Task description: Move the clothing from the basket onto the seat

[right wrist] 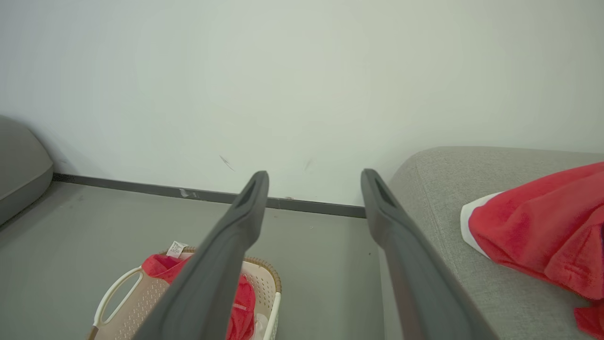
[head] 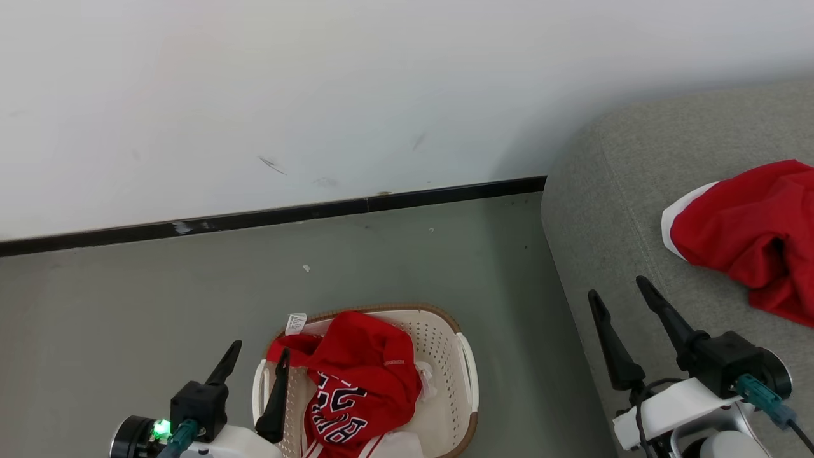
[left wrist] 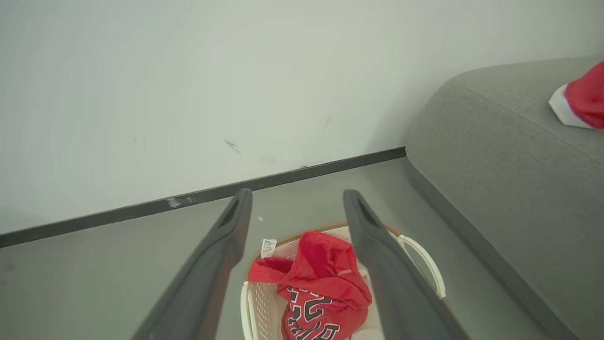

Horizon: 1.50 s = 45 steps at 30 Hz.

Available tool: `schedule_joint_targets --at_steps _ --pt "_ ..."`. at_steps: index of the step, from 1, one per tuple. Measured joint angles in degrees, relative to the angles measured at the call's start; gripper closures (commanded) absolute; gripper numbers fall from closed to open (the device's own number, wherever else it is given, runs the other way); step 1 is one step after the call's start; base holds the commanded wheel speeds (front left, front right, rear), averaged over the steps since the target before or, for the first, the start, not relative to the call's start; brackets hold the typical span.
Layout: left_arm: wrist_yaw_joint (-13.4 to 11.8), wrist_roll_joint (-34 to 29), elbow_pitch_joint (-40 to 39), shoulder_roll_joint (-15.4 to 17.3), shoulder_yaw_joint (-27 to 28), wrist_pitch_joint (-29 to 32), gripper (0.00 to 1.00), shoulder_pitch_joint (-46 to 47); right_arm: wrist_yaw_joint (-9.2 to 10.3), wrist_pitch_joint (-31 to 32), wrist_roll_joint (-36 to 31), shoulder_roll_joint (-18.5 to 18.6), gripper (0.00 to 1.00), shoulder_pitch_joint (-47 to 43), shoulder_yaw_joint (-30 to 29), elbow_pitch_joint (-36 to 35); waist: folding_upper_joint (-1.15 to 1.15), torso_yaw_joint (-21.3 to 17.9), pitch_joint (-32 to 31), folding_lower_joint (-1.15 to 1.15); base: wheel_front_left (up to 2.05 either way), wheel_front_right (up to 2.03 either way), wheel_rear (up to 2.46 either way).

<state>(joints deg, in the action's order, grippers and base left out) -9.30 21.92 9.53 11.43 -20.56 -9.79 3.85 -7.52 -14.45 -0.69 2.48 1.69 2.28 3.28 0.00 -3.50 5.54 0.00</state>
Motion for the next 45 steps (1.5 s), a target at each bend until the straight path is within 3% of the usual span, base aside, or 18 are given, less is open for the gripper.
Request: schedule_joint_targets --at_steps 8,22,45 --pt "2.43 -1.44 5.59 -1.3 -3.58 2.22 0.0 4.69 0.0 0.0 -0.87 -0.05 0.0 0.39 -2.45 -2.66 0.0 -0.79 3.78 0.0 0.0 0.0 0.0" --pt "4.09 -4.94 13.62 -2.86 -6.8 3.18 0.0 14.06 0.0 0.0 -0.86 -0.07 0.0 5.88 -3.74 -7.2 0.0 -2.46 11.66 0.0 0.0 0.0 0.0" --pt "5.42 -11.02 25.9 -0.54 -7.97 3.35 0.0 29.13 0.0 0.0 1.33 -0.04 0.0 16.35 -4.12 -12.02 0.0 -7.01 27.65 0.0 0.0 0.0 0.0"
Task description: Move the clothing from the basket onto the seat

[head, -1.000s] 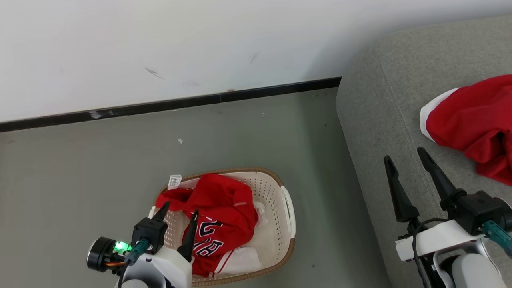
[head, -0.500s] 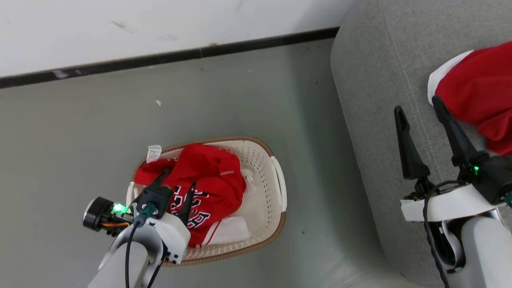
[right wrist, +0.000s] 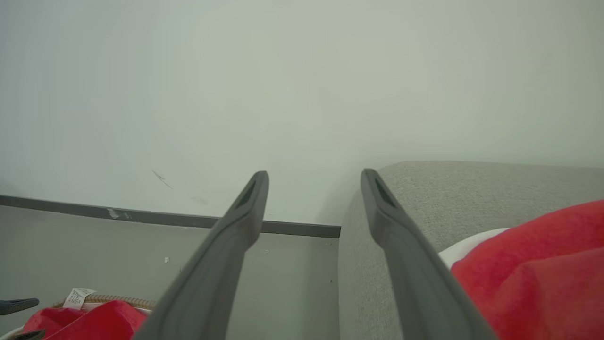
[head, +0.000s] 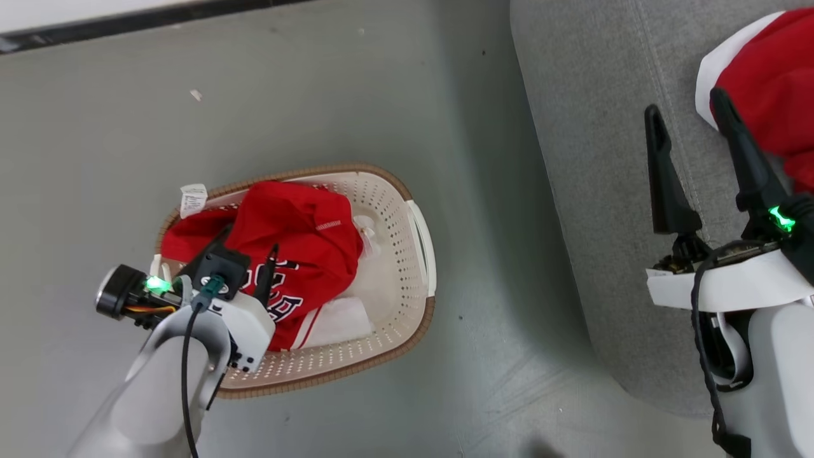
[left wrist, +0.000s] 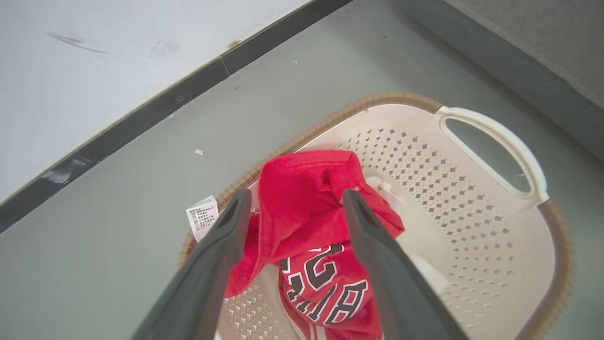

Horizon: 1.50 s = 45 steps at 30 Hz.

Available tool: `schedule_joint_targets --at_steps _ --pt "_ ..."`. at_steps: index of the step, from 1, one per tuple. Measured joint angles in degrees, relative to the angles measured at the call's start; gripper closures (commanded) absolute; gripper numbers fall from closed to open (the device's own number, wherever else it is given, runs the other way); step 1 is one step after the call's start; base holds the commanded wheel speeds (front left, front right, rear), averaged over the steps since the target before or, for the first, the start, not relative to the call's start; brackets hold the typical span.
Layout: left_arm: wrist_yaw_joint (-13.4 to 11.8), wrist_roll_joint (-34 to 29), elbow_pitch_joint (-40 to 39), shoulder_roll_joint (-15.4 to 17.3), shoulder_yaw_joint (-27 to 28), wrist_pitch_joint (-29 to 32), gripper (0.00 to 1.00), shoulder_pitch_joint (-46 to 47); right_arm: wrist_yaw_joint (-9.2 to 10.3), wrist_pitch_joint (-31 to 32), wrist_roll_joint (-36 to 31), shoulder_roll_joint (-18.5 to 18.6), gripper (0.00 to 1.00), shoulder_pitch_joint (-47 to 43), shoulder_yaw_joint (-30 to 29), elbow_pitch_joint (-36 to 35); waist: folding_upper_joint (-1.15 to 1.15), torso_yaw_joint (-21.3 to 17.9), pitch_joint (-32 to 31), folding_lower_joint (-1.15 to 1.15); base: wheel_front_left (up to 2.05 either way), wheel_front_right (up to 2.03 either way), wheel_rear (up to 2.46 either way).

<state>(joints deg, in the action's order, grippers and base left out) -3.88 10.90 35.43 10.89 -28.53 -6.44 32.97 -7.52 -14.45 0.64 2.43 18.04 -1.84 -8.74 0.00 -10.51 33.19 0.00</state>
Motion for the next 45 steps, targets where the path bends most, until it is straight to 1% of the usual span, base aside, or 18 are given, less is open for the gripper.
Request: schedule_joint_targets --at_steps 6,10,14,19,30,31,32,33,34,38,45 --pt "-0.01 -0.6 2.87 0.76 0.29 -0.22 0.0 2.76 0.0 0.0 0.76 0.01 0.0 2.66 -0.1 -0.31 0.0 -1.35 3.59 0.0 0.0 0.0 0.0" --pt "-0.09 -1.02 4.54 1.93 0.56 -0.47 0.0 4.22 0.0 0.0 1.52 0.01 0.0 4.12 -0.08 -0.35 0.0 -2.2 5.7 0.0 0.0 0.0 0.0" --pt "-0.99 -1.31 6.33 2.6 1.33 -0.47 0.0 5.77 0.0 -0.01 2.12 0.01 0.0 5.63 0.01 -0.41 0.0 -3.0 7.62 0.0 0.0 0.0 0.0" --pt "-1.25 -1.47 8.17 3.37 1.68 -0.42 0.0 7.05 0.0 -0.01 2.4 0.01 0.0 6.95 0.41 -0.48 0.0 -3.76 9.35 0.0 0.0 0.0 0.0" --pt "-2.87 -2.58 11.55 3.81 2.05 -0.26 0.0 10.72 0.0 -0.18 3.61 0.01 0.0 9.82 0.74 -0.55 0.0 -5.57 13.15 0.0 0.0 0.0 0.0" --pt "-2.87 -2.74 11.87 3.83 2.03 -0.26 0.07 11.02 0.0 -0.18 3.74 0.01 0.0 9.92 0.79 -0.55 0.0 -5.69 13.42 0.0 0.0 0.0 0.0" --pt "-2.87 -2.98 12.04 3.86 2.03 -0.26 0.26 11.29 0.0 -0.18 3.92 0.01 0.0 10.2 0.82 -0.49 0.0 -5.82 13.68 0.0 0.0 0.0 0.0" --pt "-2.87 -2.99 12.2 3.85 2.01 -0.27 0.72 11.52 0.0 -0.18 3.93 0.02 0.0 10.62 0.82 -0.48 0.0 -5.92 13.93 0.0 0.0 0.0 0.0" --pt "-2.87 -2.99 12.39 3.83 1.96 -0.27 1.0 11.68 0.0 -0.18 3.94 0.02 0.0 10.93 0.82 -0.48 0.0 -6.03 14.16 0.0 0.0 0.0 0.0" --pt "-2.54 -2.99 12.77 3.58 1.76 -1.33 1.0 12.61 0.0 -0.18 4.1 0.02 0.0 11.9 0.65 -0.38 0.0 -6.31 14.97 0.0 0.0 0.0 0.0" --pt "-1.91 -2.77 11.59 1.75 1.55 -4.86 1.0 12.82 0.0 -0.18 4.11 0.02 0.0 12.26 -0.24 0.24 0.0 -5.84 14.72 0.0 0.0 0.0 0.0"
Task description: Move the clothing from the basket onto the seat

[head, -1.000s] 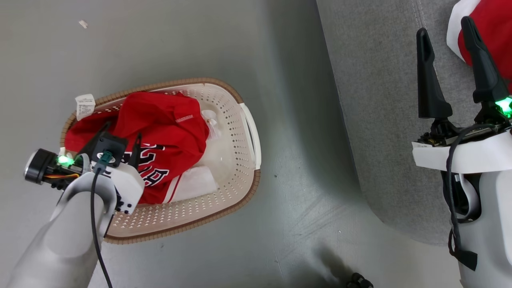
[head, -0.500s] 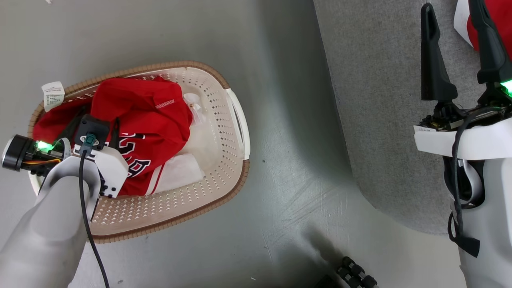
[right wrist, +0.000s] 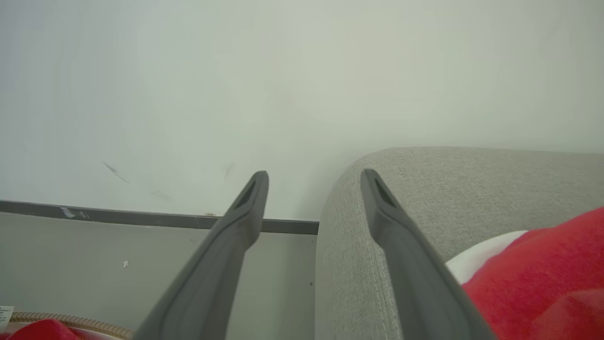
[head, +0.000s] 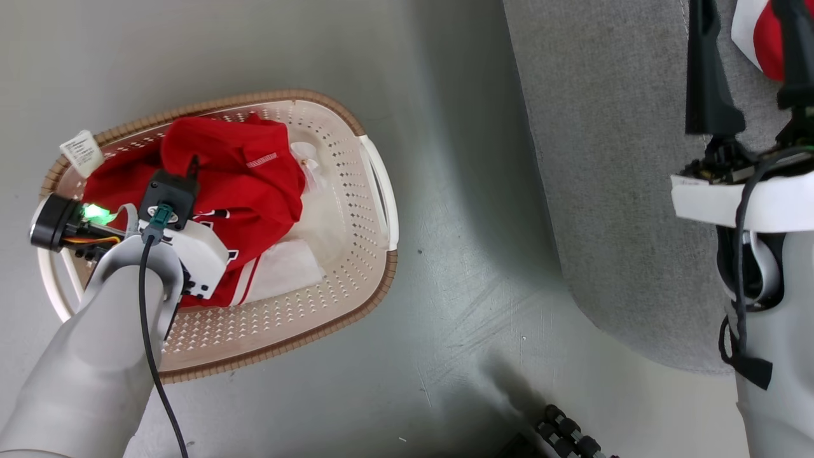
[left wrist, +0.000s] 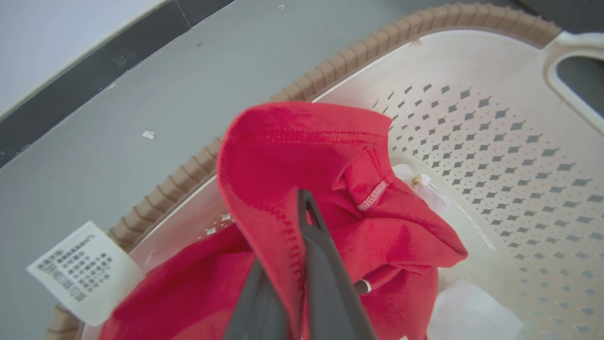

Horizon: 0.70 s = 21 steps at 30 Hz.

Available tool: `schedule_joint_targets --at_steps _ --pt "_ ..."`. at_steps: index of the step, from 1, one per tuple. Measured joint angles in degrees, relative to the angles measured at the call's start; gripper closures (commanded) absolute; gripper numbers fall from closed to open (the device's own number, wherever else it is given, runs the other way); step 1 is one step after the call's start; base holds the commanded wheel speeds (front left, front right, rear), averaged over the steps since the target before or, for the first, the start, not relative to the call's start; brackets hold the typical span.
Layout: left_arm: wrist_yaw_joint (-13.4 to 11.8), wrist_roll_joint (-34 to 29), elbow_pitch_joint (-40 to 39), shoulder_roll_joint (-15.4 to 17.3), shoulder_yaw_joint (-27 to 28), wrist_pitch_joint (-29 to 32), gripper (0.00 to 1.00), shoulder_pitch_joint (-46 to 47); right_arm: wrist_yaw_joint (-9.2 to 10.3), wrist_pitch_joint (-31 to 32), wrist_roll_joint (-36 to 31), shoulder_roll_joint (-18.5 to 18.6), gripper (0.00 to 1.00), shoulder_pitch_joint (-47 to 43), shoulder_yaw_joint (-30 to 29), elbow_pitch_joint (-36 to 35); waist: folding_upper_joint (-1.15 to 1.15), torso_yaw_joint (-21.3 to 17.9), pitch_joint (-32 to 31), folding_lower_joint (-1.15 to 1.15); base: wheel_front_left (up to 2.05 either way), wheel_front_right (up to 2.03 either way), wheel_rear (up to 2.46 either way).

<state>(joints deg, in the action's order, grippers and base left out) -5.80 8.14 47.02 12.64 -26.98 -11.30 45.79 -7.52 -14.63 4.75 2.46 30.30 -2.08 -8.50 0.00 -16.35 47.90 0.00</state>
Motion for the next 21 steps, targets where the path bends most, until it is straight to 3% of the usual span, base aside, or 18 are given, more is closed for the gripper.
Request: schedule_joint_targets --at_steps 12,21 --pt "3.53 3.0 -5.45 -3.27 -0.38 -1.99 1.0 -0.71 0.0 0.0 0.07 0.02 0.0 1.76 -0.25 1.72 0.0 2.21 -2.84 0.0 0.0 0.0 0.0" --pt "4.52 4.72 -12.21 -3.93 1.04 -2.9 1.0 -1.02 0.0 0.0 -0.59 0.04 0.0 1.68 -0.57 3.39 0.0 4.16 -6.3 0.0 0.0 0.0 0.0"
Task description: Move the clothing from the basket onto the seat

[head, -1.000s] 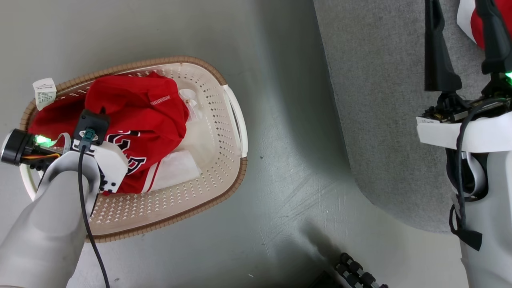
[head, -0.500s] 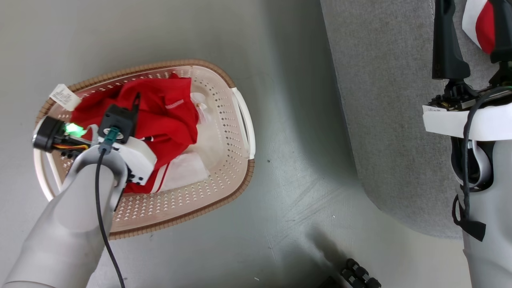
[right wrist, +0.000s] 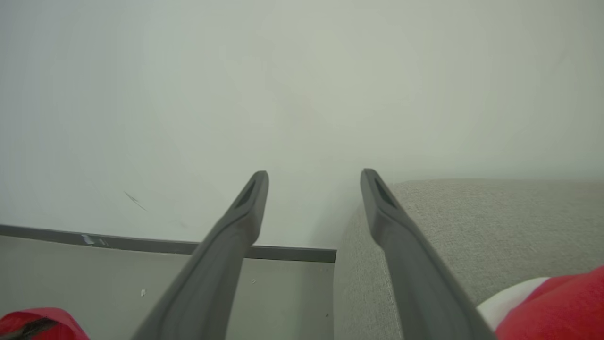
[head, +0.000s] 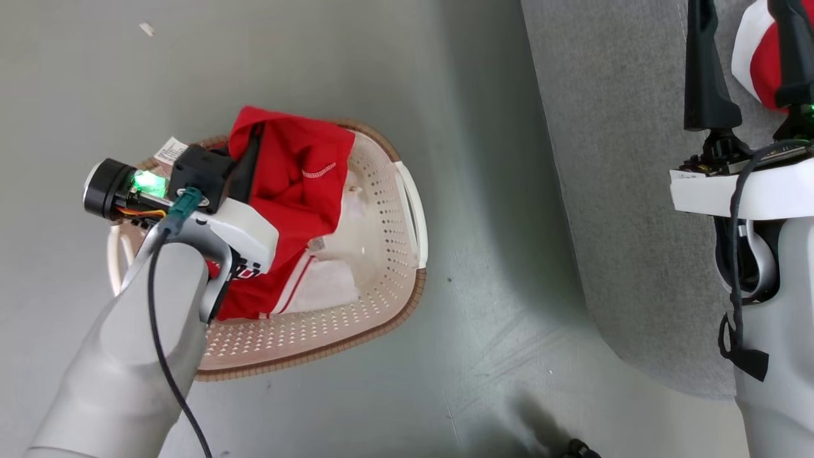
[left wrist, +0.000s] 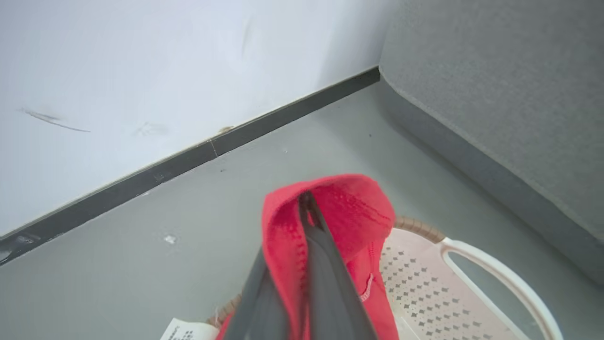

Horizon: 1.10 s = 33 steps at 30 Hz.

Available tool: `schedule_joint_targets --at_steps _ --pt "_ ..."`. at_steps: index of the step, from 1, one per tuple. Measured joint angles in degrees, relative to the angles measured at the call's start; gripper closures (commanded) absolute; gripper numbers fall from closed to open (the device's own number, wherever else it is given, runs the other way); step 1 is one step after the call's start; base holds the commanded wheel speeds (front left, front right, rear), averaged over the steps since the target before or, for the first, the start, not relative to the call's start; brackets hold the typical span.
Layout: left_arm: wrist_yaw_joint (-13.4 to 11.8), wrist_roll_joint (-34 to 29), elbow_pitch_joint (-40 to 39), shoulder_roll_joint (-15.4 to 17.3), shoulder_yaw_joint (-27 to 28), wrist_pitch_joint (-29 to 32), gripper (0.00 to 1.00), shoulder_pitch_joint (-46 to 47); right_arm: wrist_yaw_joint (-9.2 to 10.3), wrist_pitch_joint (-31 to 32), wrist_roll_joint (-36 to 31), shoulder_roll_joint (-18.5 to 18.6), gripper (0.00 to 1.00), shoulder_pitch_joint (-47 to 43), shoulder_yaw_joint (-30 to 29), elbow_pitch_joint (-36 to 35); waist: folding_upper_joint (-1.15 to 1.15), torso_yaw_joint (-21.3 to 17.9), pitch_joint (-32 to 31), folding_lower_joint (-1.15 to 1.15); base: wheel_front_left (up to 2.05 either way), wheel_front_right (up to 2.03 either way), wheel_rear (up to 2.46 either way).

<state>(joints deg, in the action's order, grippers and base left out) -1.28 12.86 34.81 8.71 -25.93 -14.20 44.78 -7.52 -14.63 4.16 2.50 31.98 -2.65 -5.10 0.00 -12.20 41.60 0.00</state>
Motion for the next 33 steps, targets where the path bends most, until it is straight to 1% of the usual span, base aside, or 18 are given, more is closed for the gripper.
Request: schedule_joint_targets --at_steps 2,4,8,16,20,24,30,33 --pt "1.0 1.67 -1.52 -0.4 0.52 -0.02 1.0 -0.77 0.0 0.0 -0.24 0.01 0.0 -0.02 0.11 0.35 0.0 0.46 -0.92 0.0 0.0 0.0 0.0" --pt "1.52 1.68 -2.65 -0.42 0.3 -0.01 1.0 -1.07 0.0 0.0 -0.32 0.01 0.0 -0.04 0.35 0.76 0.0 0.92 -1.85 0.0 0.0 0.0 0.0" --pt "2.04 1.4 -5.2 0.35 -0.02 -0.02 1.0 -1.01 0.0 0.0 -0.73 0.05 0.0 -0.19 1.37 2.03 0.0 1.84 -3.89 0.0 0.0 0.0 0.0" --pt "4.08 1.83 -9.48 0.29 -0.23 -0.02 1.0 -0.73 0.0 0.0 -0.82 0.11 0.0 -2.06 3.82 4.45 0.0 3.63 -8.37 0.0 0.0 0.0 0.0" --pt "4.56 2.4 -11.16 0.42 -0.23 0.11 1.0 -0.64 0.0 0.0 -1.32 0.12 0.0 -2.4 5.24 5.87 0.0 4.49 -10.82 0.0 0.0 0.0 0.0" --pt "5.04 2.75 -12.77 0.66 -0.54 1.21 1.0 -0.51 0.0 0.0 -1.78 0.16 0.0 -2.71 5.54 6.99 0.0 5.32 -13.39 0.0 0.0 0.0 0.0" --pt "6.05 2.92 -14.39 1.01 -1.51 3.63 1.0 -0.49 0.0 0.0 -1.8 0.21 0.0 -5.58 6.46 8.65 0.0 6.39 -17.35 0.0 0.0 0.0 0.0" --pt "6.53 4.08 -15.18 1.0 -1.68 4.74 1.0 -0.49 0.0 0.0 -1.8 0.2 0.0 -7.13 6.98 9.7 0.0 6.85 -19.34 0.0 0.0 0.0 0.0"
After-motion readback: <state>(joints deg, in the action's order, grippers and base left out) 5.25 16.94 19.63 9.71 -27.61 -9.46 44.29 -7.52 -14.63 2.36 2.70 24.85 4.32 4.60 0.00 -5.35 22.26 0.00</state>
